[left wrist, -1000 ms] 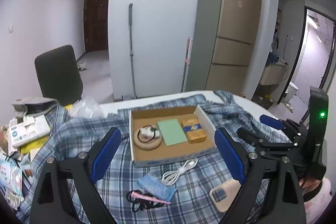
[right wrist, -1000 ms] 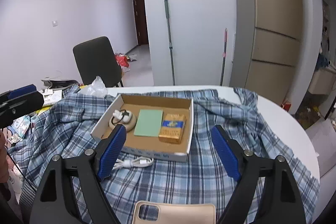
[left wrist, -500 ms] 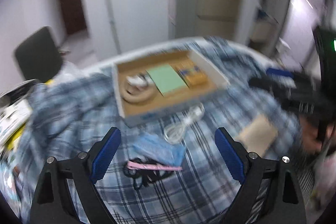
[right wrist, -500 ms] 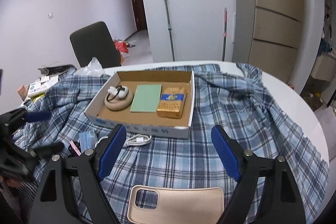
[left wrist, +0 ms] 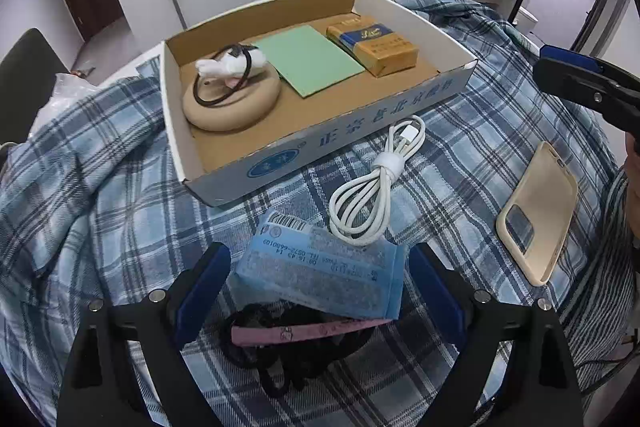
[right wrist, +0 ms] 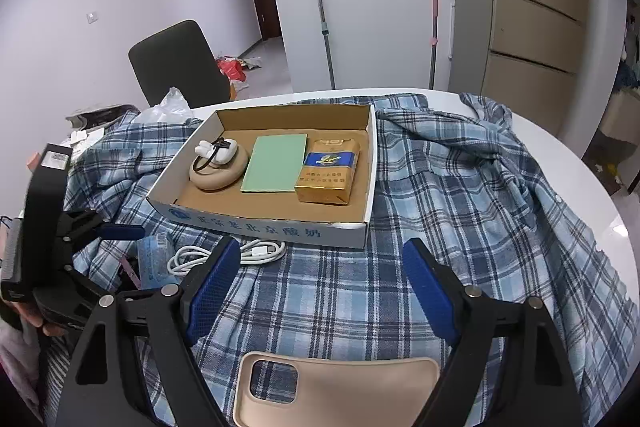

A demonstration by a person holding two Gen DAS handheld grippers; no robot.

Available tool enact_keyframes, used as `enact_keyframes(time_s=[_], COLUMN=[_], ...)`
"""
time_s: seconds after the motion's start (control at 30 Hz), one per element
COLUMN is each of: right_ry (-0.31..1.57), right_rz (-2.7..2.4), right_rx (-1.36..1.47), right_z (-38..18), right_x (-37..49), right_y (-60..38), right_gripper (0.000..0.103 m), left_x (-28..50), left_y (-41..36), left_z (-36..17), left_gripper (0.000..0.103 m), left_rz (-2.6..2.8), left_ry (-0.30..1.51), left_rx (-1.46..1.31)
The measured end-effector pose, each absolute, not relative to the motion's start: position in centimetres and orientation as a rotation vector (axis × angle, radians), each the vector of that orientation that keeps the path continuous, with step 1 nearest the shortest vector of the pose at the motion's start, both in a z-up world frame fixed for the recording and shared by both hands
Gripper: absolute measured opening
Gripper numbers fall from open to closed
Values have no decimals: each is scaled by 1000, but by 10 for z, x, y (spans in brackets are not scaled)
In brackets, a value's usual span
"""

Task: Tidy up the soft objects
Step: 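Withdraw both tools and move the left tool toward the blue packet, then grasp the blue packet with the left tool while the right tool grasps the white cable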

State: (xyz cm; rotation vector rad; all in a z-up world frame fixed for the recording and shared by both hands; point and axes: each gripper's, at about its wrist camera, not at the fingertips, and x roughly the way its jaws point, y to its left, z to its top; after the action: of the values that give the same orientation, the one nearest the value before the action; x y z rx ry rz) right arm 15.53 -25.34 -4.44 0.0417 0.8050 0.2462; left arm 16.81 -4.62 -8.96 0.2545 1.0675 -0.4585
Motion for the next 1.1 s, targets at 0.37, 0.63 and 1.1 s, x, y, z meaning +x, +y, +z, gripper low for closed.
enact_keyframes(time_s=[0.37, 0.63, 1.1], right_ry=[818, 796, 857], right_rz=[247, 251, 379], right_rx=[54, 37, 22], right_z=[-46, -35, -40], right_x=[160, 153, 164], right_y=[-256, -250, -207], right_gripper=[82, 82, 82], left_x=[175, 166, 106], left_y=[-49, -32, 23], left_z=[-104, -73, 45], left_gripper=[78, 74, 74], left_rz=[-482, -432, -308], left_ry=[1095, 1019, 677], left_rx=[261, 182, -66])
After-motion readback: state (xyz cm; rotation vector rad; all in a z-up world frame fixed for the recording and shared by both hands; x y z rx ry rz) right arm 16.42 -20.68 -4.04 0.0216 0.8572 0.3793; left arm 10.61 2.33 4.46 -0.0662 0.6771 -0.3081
